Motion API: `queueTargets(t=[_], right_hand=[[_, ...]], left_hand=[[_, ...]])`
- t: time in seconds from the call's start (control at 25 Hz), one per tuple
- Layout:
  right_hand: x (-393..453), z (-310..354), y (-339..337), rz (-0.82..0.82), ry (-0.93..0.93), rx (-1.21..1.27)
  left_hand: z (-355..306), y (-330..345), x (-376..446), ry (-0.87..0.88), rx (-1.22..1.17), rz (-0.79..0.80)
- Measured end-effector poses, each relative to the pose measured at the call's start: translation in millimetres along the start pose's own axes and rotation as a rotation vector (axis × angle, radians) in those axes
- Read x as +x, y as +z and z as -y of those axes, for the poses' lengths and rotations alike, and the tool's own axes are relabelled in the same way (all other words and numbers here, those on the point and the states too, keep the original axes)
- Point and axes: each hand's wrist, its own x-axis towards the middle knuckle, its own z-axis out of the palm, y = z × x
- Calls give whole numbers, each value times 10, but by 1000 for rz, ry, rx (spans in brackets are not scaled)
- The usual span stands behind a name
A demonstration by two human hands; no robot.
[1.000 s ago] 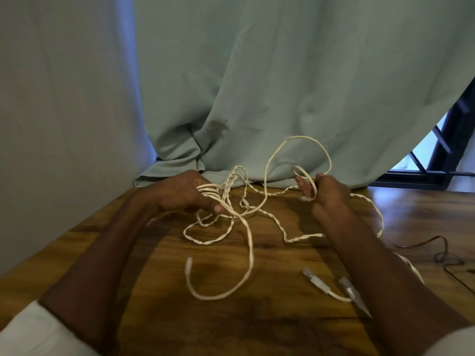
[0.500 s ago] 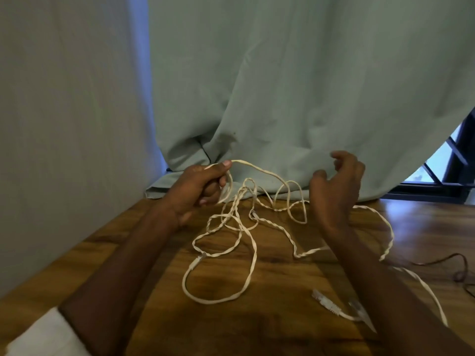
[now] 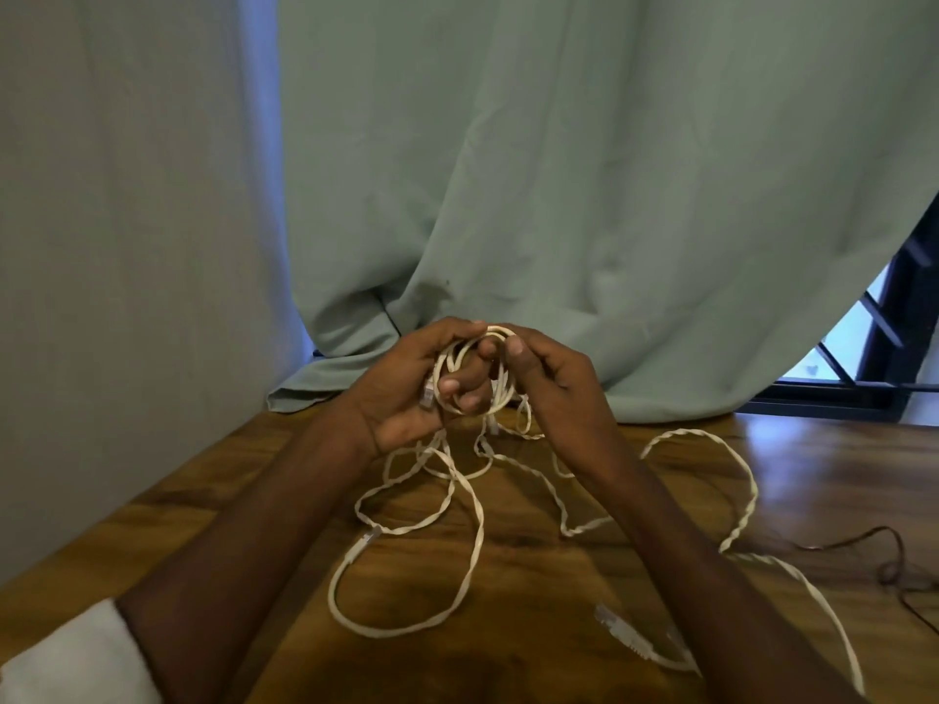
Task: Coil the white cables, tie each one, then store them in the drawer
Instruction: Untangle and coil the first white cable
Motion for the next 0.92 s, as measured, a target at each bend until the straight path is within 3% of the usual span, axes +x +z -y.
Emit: queueTargets(t=[0.12,0.28,0.48,0.72,0.92], right_hand=[[41,-29,-63,-15,1,-44],[-13,-120,-33,4,-82,-446],[-36,-77,-40,65,10,-344],[-30,-85,-91,94,-4,-533],[8,-82,-148,186,24,-359]], left_hand=[[-8,-60,98,-65,3,15],[116,-258,66,-99,114,-24],[193,-249,51,-19,128,-57],[168,-170,-34,-90,377,-120],[149,-88,-63,-2,327,-84]])
